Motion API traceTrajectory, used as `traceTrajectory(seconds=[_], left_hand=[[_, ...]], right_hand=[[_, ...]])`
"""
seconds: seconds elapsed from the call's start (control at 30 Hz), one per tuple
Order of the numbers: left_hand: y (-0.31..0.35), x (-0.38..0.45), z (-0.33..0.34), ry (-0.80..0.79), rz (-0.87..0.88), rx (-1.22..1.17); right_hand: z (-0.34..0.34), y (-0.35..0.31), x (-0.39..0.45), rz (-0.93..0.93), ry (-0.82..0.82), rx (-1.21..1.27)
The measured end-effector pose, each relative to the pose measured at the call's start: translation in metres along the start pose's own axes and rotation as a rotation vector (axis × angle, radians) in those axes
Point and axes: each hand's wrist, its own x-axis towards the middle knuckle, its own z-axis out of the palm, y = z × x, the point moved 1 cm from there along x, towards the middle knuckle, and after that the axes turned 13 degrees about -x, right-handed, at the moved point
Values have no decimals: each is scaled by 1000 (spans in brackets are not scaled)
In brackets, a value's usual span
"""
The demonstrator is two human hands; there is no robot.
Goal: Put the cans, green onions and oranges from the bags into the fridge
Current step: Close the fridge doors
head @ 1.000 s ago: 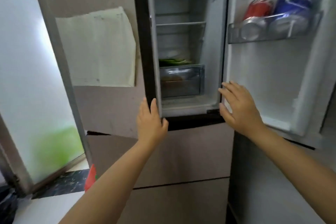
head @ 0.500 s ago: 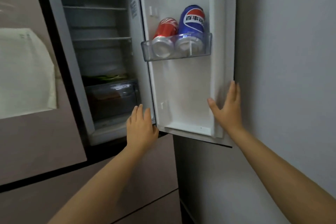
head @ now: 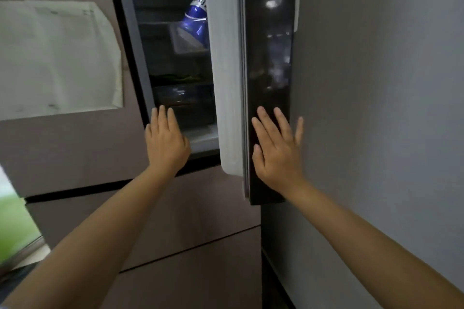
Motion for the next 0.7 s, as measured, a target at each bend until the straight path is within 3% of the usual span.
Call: traceTrajectory(seconds=[0.17, 0.33, 0.47, 0.7], left_hand=[[-49, 3, -26, 15, -55, 80], [-90, 22, -34, 79, -24, 114], [-122, 56, -32, 39, -3, 199], [-176, 95, -10, 351, 360, 360]], right_hand=[[35, -61, 16, -240, 34, -51], [95, -112, 37, -174, 28, 110], [151, -126, 58, -162, 46, 154], [226, -136, 66, -230, 219, 47]])
